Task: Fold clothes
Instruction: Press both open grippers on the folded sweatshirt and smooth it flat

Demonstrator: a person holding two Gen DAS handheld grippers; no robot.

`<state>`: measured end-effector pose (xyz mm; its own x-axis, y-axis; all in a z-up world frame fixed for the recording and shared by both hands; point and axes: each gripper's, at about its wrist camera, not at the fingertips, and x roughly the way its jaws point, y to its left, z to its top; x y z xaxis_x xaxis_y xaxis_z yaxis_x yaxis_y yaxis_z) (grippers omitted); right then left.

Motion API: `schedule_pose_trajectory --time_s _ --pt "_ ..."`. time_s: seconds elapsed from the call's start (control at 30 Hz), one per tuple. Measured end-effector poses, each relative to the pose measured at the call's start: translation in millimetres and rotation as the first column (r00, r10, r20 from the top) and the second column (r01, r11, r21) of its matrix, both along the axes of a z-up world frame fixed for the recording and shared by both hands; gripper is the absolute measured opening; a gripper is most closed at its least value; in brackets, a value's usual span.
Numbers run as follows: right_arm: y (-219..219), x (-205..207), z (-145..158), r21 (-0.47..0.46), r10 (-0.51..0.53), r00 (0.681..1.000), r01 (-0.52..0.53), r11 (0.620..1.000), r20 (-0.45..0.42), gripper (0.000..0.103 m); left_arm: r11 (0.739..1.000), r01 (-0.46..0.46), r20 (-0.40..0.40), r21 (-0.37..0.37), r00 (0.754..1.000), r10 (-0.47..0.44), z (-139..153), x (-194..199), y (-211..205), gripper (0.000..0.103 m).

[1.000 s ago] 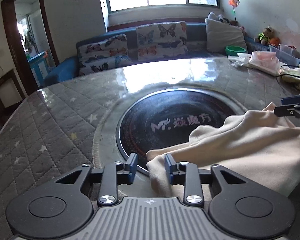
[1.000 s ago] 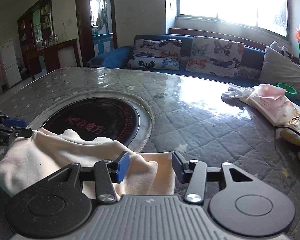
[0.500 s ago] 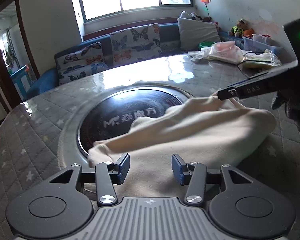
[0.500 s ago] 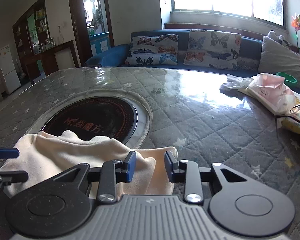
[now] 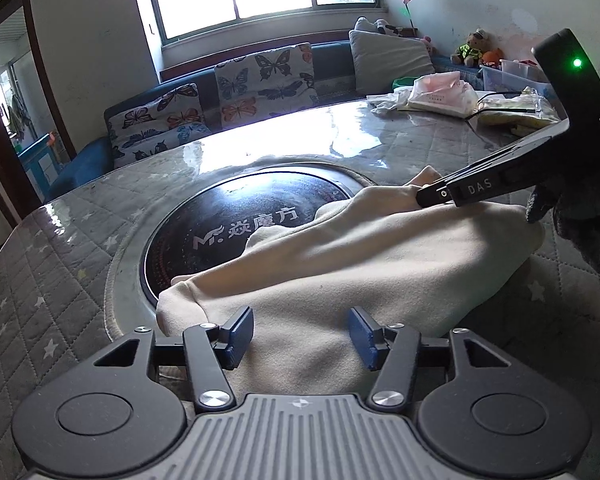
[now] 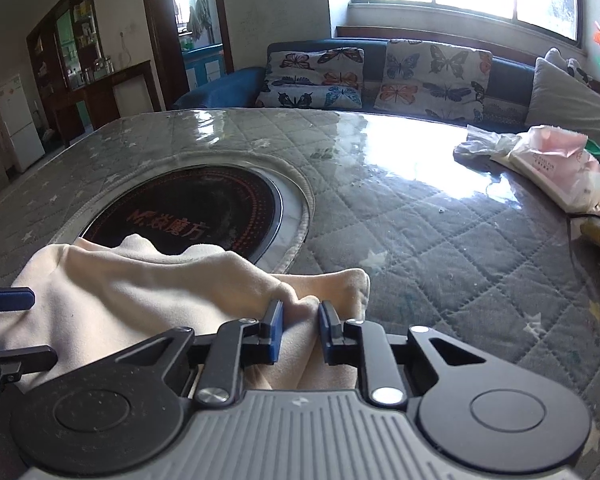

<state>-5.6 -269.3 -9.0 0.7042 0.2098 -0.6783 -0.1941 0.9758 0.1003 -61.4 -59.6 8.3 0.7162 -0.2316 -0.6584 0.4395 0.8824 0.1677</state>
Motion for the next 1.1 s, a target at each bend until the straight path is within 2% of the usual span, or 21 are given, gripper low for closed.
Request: schedule_pose_trajectory --time_s 0.13,0.2,0.33,0.47,0.57,0.77,0.87,1.03,1.1 --pt "-0.8 -1.3 0.1 0.016 -0.004 1.000 0.004 1.000 0.009 0.013 1.000 -0.004 -0.002 0.012 1.000 0.004 -3.3 -1.0 -1.5 0.060" --pt "1.8 -3.2 2.2 -0.009 -0.008 0.999 0.009 1.000 0.033 0.008 1.000 -0.002 0.000 0.013 1.000 0.002 -2.8 -1.6 -1.5 0.061" --pt "11.2 -9.0 14.1 -0.100 -0.002 0.993 0.013 0.995 0.118 0.006 1.000 0.000 -0.003 0.016 1.000 0.000 -3.9 -0.6 -1.1 0.064" --pt "13.8 -3.7 4.3 -0.146 -0.018 0.994 0.034 0.989 0.108 0.006 1.000 0.004 -0.006 0.015 1.000 -0.004 -5.6 0.2 -0.5 0.064" --pt "11.8 -1.8 -5.3 -0.141 -0.026 0.995 0.040 0.989 0.100 0.006 1.000 0.007 -0.009 0.011 1.000 -0.007 -5.8 0.7 0.9 0.065" --pt "11.4 -3.3 11.7 -0.118 -0.019 0.992 0.034 0.992 0.122 0.009 1.000 -0.001 -0.018 -0.001 1.000 0.001 -2.0 3.6 3.2 0.065" --pt "17.7 -4.6 21.4 -0.106 0.011 0.990 0.004 0.994 0.142 0.010 1.000 -0.003 -0.014 -0.012 1.000 0.003 2.0 5.9 4.3 0.065" --pt "33.8 -0.1 22.8 -0.062 0.070 0.989 -0.063 0.996 0.128 0.010 0.999 -0.023 -0.017 -0.049 1.000 0.022 10.4 20.8 8.9 0.065" --pt "39.3 1.7 20.8 -0.061 0.087 0.989 -0.080 0.995 0.123 0.010 0.997 -0.037 -0.022 -0.069 0.999 0.035 11.0 29.9 11.8 0.058"
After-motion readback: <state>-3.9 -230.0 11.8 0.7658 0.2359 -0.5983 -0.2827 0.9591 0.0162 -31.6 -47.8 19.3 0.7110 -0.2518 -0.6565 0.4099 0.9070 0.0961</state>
